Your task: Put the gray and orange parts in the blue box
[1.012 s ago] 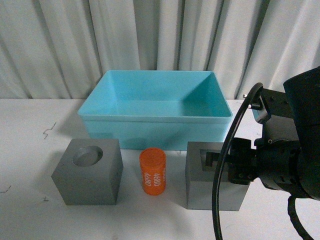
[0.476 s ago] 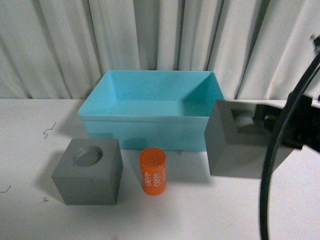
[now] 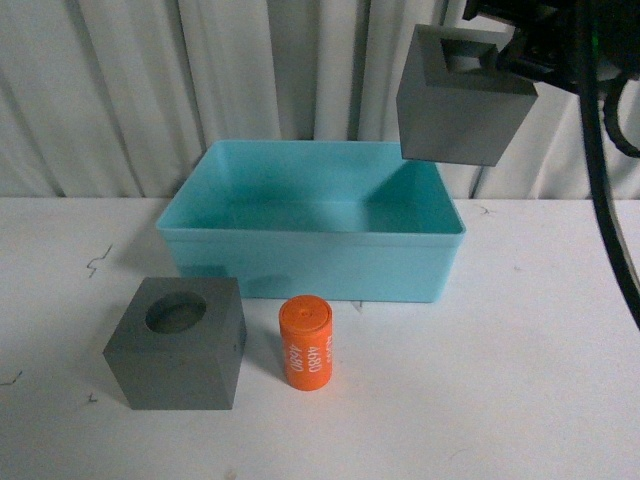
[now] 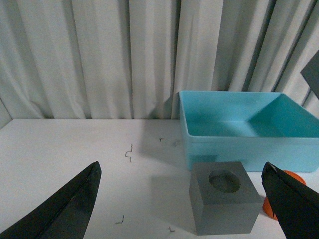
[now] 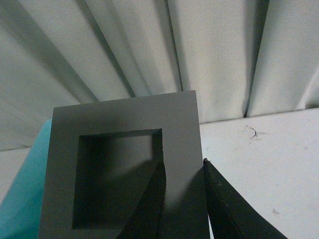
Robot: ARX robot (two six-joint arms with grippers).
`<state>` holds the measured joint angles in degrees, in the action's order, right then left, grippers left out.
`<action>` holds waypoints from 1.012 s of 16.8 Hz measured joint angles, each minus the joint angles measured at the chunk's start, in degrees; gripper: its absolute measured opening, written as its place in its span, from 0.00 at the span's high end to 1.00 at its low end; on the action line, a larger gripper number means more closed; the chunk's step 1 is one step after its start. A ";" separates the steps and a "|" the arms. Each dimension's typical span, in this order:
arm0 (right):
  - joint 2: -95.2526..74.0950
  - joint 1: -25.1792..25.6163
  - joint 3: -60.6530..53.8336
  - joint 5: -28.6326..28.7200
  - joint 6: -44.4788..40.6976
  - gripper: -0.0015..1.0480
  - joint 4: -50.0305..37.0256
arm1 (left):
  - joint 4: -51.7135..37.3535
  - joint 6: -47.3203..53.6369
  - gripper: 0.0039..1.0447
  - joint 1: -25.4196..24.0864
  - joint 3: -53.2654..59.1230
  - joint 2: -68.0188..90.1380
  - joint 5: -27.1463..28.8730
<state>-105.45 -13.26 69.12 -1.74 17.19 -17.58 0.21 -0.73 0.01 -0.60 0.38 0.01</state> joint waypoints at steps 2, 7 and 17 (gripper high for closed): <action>-5.81 -0.76 6.93 -0.50 0.90 0.84 2.34 | -0.02 -0.02 0.06 0.00 0.00 0.00 0.00; -22.53 -3.37 25.33 -3.23 4.52 0.84 12.31 | -0.02 0.00 0.06 0.00 0.00 0.00 0.02; -31.45 -5.25 37.33 -9.38 6.29 0.40 20.85 | -0.02 0.00 0.06 0.00 0.00 0.00 0.00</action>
<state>-136.90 -18.50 106.45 -11.11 23.49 3.27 0.19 -0.73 0.01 -0.60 0.38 0.01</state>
